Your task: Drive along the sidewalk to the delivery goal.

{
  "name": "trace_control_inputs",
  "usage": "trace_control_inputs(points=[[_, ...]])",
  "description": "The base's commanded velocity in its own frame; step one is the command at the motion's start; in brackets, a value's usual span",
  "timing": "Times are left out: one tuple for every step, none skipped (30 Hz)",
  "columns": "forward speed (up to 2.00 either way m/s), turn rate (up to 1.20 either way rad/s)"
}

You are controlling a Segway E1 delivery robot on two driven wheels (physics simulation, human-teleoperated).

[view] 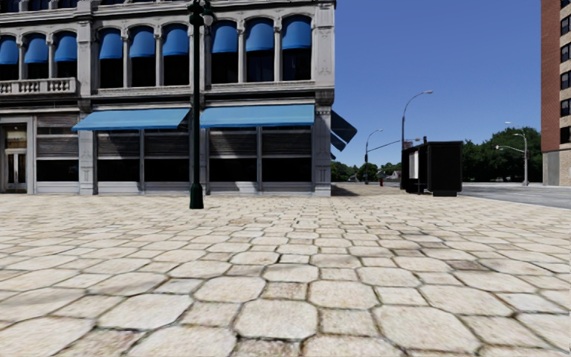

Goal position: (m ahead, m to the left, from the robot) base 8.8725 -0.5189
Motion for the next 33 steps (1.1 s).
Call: trace_control_inputs(points=[[2.00,0.00],[2.00,0.00],[2.00,0.00],[2.00,0.00],[2.00,0.00],[2.00,0.00],[2.00,0.00],[2.00,0.00],[2.00,0.00],[2.00,0.00],[2.00,0.00],[2.00,0.00],[2.00,0.00],[2.00,0.00],[2.00,0.00],[2.00,0.00],[2.00,0.00],[2.00,0.00],[2.00,0.00],[2.00,0.00],[2.00,0.00],[2.00,0.00],[2.00,0.00],[2.00,0.00],[2.00,0.00],[2.00,0.00],[2.00,0.00],[2.00,0.00],[2.00,0.00],[2.00,0.00],[2.00,0.00],[2.00,0.00],[2.00,0.00]])
